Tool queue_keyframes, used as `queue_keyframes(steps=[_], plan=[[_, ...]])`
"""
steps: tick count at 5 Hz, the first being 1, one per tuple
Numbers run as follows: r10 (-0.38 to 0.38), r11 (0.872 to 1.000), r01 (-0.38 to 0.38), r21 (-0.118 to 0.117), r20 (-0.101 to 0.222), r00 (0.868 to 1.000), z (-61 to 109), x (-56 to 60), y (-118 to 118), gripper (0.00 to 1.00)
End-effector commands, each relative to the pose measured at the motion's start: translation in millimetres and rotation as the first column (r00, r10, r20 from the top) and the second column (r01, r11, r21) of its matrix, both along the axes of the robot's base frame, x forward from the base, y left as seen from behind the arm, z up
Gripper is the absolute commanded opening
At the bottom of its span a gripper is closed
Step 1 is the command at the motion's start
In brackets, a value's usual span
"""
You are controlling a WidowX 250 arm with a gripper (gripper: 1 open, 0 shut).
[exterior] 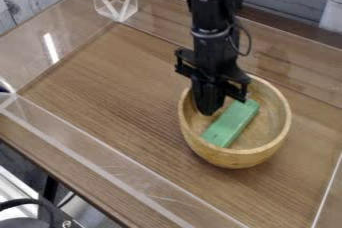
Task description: Put the green block in the brown bowl
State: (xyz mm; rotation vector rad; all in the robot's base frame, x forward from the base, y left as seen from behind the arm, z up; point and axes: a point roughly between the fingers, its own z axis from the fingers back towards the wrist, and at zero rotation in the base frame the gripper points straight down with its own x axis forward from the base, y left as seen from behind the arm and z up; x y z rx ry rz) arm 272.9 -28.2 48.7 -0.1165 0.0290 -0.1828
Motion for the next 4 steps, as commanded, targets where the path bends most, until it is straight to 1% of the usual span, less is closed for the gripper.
queue_keyframes(steps=[1, 2, 3, 4], plan=[[-0.007, 1.000, 0.006, 0.006, 0.043, 0.999, 7.5, 9.8, -1.2, 0.00], [-0.004, 1.000, 0.004, 0.006, 0.043, 0.999, 10.8, 10.9, -1.0, 1.00], [0.001, 1.000, -0.002, 0.004, 0.045, 0.999, 16.8, 11.5, 0.0, 1.00], [0.012, 1.000, -0.012, 0.001, 0.067, 0.998, 31.1, 11.2, 3.2, 1.00]])
